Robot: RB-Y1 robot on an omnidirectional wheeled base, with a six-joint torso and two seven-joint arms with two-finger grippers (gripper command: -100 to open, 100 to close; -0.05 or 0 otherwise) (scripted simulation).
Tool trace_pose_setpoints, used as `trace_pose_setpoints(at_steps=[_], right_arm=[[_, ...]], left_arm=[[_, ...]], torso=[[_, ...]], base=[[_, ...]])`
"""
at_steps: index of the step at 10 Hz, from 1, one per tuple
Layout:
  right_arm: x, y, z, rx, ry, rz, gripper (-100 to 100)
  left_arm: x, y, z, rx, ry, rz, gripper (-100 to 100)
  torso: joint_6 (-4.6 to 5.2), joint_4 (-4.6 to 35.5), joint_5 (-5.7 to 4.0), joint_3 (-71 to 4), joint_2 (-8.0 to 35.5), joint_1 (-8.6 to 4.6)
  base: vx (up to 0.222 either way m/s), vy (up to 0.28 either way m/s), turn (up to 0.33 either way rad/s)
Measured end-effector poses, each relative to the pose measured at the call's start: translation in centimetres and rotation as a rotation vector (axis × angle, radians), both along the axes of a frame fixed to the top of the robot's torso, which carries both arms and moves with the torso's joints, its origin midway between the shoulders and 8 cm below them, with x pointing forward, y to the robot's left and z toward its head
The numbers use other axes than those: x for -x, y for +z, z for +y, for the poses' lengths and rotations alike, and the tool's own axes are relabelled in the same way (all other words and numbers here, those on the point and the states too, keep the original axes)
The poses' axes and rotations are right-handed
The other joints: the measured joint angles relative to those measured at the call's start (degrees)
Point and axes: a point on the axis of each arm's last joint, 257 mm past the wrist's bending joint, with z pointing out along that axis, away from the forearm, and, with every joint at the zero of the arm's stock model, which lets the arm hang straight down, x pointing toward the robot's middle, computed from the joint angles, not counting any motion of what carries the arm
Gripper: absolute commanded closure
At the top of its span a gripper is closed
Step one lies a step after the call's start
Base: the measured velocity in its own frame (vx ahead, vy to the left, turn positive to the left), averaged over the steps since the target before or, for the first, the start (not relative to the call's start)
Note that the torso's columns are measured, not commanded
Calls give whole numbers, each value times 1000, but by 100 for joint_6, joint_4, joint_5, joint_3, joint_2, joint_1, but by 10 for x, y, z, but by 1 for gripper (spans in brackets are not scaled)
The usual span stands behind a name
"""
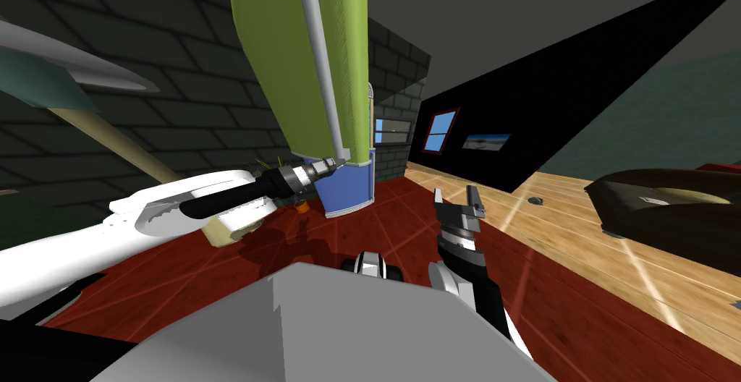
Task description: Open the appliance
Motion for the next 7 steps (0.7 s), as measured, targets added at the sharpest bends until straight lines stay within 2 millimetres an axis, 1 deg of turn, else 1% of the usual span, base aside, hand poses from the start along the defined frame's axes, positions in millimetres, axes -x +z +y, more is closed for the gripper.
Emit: trace_pose_setpoints(at_steps=[1,3,5,7], right_arm=[[0,0,0,0,0,0,0],[0,0,0,0,0,0,0],[0,0,0,0,0,0,0],[0,0,0,0,0,0,0]], left_arm=[[1,0,-4,1,-14,-1,100],[5,1,-11,1,-42,-4,100],[9,1,-17,2,-67,-1,100],[10,-1,-20,3,-80,3,100]], torso=[[4,1,2,5,8,11],[4,3,5,9,17,16],[0,11,6,2,9,26],[-11,11,1,-20,-14,7]], base=[[-106,161,-60],[-166,168,-61],[-119,190,-77],[-62,39,11]])
